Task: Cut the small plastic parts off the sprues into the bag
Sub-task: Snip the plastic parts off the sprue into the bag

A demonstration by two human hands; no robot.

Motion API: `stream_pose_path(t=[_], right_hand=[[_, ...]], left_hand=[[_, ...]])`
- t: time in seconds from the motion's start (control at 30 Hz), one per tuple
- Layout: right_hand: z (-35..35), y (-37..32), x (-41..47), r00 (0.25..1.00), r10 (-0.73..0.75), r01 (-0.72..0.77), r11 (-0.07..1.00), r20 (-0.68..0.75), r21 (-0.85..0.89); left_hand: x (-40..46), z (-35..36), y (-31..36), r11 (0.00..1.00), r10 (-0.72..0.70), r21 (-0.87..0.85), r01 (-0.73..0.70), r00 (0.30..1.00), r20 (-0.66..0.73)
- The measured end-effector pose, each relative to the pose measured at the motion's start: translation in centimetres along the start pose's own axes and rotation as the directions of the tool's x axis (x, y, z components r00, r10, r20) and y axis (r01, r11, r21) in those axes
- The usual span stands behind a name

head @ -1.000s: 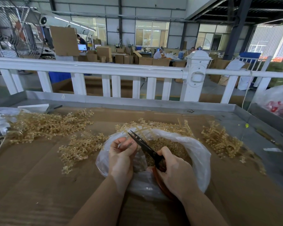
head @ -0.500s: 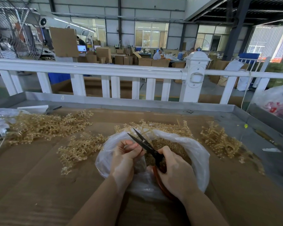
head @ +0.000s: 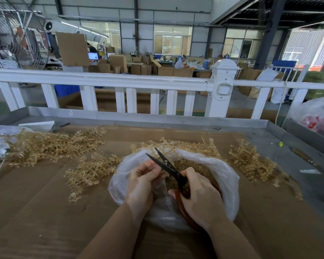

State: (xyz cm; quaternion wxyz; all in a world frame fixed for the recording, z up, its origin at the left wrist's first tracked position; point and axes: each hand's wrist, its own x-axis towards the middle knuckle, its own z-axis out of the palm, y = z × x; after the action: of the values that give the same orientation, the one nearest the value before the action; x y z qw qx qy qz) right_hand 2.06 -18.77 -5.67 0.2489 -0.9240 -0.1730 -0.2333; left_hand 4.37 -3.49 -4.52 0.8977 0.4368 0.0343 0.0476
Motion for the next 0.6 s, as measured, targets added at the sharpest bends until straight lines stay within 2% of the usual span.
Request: stream_pose_path(t=[0.6], right_hand=[[0.02,-0.22,0.21,0.999,-0.022,0.022,1.000,-0.026,0.010]], left_hand=[[-0.03,0.14,0.11,0.995,-0.085,-0.049,0.087,0.995,0.051]])
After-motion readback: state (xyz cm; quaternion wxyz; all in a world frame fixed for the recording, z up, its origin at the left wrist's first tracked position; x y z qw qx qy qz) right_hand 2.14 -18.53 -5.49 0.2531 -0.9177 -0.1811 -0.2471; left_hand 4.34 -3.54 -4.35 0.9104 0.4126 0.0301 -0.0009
